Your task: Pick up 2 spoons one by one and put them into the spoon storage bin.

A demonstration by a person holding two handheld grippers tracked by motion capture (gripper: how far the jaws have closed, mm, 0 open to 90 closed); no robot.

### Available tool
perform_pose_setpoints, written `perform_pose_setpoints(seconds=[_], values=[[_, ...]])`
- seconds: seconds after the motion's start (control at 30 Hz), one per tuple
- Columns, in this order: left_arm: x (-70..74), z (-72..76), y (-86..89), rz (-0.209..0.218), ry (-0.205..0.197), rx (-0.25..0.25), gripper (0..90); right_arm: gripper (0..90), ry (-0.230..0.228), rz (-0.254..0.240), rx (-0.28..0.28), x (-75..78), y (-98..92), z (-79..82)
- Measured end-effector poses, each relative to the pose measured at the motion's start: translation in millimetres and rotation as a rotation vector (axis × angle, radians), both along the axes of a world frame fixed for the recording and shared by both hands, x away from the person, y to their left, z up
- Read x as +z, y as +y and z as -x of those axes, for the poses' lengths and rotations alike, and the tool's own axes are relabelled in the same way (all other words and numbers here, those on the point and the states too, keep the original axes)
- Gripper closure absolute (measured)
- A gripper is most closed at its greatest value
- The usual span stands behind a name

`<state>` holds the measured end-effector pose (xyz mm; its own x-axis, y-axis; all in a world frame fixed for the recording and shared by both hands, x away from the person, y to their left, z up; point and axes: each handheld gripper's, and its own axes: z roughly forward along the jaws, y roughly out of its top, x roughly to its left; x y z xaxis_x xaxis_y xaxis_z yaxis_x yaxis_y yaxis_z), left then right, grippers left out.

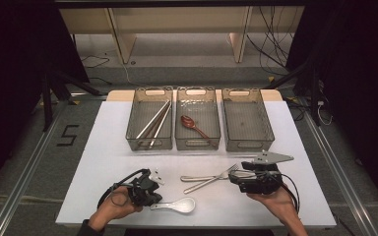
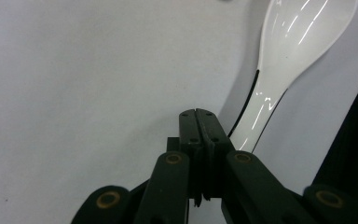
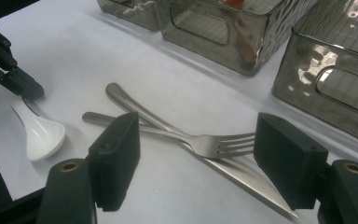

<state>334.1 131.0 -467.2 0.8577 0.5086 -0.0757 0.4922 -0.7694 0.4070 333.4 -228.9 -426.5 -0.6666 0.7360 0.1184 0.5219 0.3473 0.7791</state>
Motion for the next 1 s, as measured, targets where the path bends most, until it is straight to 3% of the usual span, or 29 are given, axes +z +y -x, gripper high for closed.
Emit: perform_pose_setpoints(seconds=[0.13, 0.27, 0.47, 0.57, 0.77, 1.0], values=[[6.3, -2.6, 2.2, 0.023, -0.021, 0.006, 82.7, 32.5, 0.001, 0.000, 0.001, -0.5, -0.2, 0.3], [19.4, -1.2, 1.4, 0.051, -0.032, 0.004, 64.9, 32.5, 0.003, -0.002, -0.001, -1.0, -0.8, 0.1], [20.7, 6.7, -9.2, 0.006, -0.031, -0.047, 35.1, 32.4, 0.007, -0.001, 0.002, -1.4, -0.8, 0.3], [13.9, 9.8, -15.4, -0.035, -0.017, -0.081, 28.6, 32.4, 0.005, -0.001, 0.002, -1.2, -1.2, 0.4], [5.6, 11.1, -20.9, -0.071, -0.016, -0.105, 27.4, 32.5, 0.009, -0.001, 0.002, -2.0, -1.5, -0.2], [2.7, 13.7, -25.4, -0.097, -0.031, -0.156, 44.7, 32.5, 0.012, -0.001, 0.004, -2.4, -1.1, -0.6]])
